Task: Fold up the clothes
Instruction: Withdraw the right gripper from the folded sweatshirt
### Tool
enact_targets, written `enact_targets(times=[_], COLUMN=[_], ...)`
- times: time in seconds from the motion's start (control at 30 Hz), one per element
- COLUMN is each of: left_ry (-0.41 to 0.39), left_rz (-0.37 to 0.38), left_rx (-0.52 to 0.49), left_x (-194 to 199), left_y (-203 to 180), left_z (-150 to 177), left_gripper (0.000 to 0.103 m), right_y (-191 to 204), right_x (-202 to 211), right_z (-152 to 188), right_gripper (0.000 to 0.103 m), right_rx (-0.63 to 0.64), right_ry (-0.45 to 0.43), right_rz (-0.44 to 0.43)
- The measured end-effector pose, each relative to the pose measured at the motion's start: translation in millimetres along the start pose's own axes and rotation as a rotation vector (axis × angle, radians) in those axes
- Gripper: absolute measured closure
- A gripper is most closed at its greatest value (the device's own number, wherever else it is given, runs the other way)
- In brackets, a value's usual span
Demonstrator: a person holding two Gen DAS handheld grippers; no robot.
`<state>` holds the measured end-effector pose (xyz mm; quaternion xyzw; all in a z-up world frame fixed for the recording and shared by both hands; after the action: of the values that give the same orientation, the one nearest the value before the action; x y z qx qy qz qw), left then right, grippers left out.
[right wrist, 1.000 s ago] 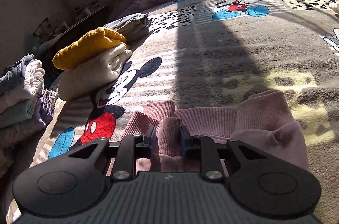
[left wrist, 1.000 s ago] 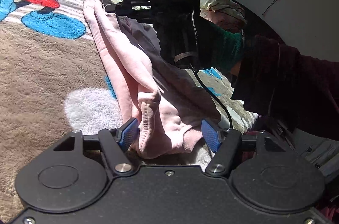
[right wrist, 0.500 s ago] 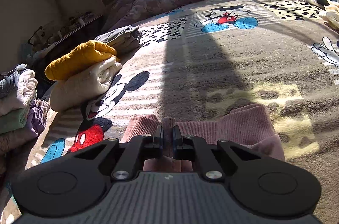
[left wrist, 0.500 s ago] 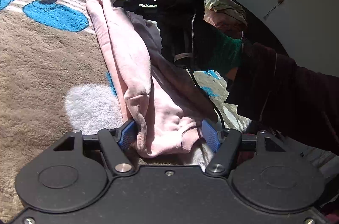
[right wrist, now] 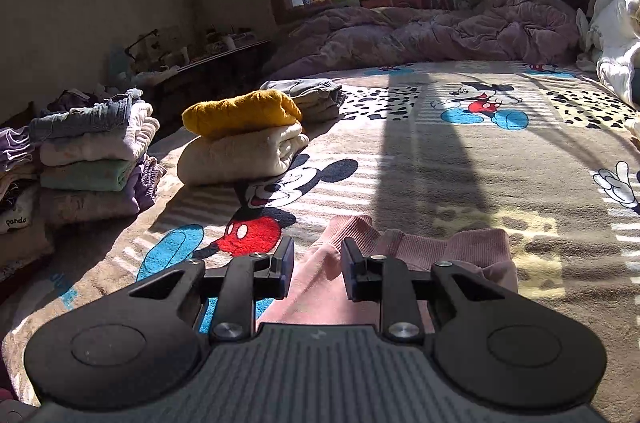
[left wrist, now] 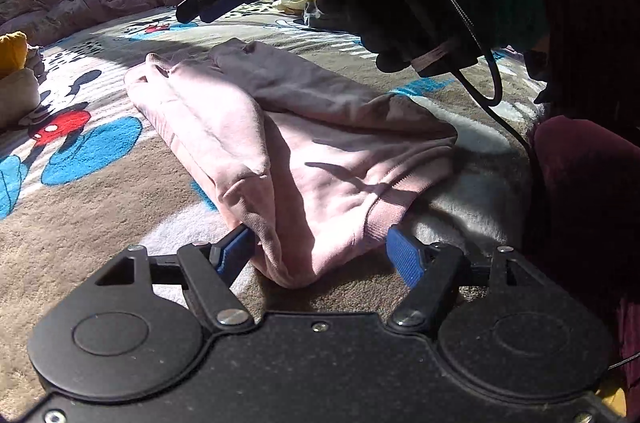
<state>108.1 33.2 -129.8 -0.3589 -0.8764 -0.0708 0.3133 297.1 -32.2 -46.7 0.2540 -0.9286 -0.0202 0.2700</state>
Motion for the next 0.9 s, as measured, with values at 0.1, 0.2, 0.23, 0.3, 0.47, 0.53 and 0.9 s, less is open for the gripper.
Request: enact_targets(times=[0.1,0.2,0.23,0.3,0.47,0.53,0.9], left_ry=[-0.031,-0.064,-0.067,-0.055,-0.026,-0.024,-0.006], left_rz=[-0.053,-0.036,-0.028,-0.013,-0.005,-0.017,-0.026], left_rx=[-0.001,0.039,0.05,0.055,0.039,0.023,0.001], left_x=[6,4,2,-6,-18,-17,-14], left_y=[6,6,6,6,-2,-4,-12], left_z=[-4,-10,-10,-8,-2,-4,-6], left_gripper=[0.031,0.031,0.031,0.031,0.028,0.028,0.029], right_y=[18,32,34,36,42,46,51], right_x=[18,29,32,37,47,51,61], right_z=[24,49,57,70,90,93,87], right_gripper=[0.077,0.077,0.077,0.077,0.077,0.077,0.077], right_rx=[0.056,0.074,0.066,0.053,0.072,0.088,0.076], right_ry=[0.033,0.074,0.087,0.112,0.154,0.155,0.118], right_rz=[-0.052,-0.074,-0.08,-0.091,-0.094,-0.093,-0.096])
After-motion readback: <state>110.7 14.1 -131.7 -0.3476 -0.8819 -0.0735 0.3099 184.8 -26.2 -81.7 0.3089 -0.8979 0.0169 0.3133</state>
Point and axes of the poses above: each gripper's, at about its wrist camera, not at the fingertips, and x roughly against the way its jaws point, y to its left, z to its underside, the point moved 9 cm from there along -x, roughly the way its jaws point, and after that the axes turned 7 degrees about z, right-handed, at the moved point
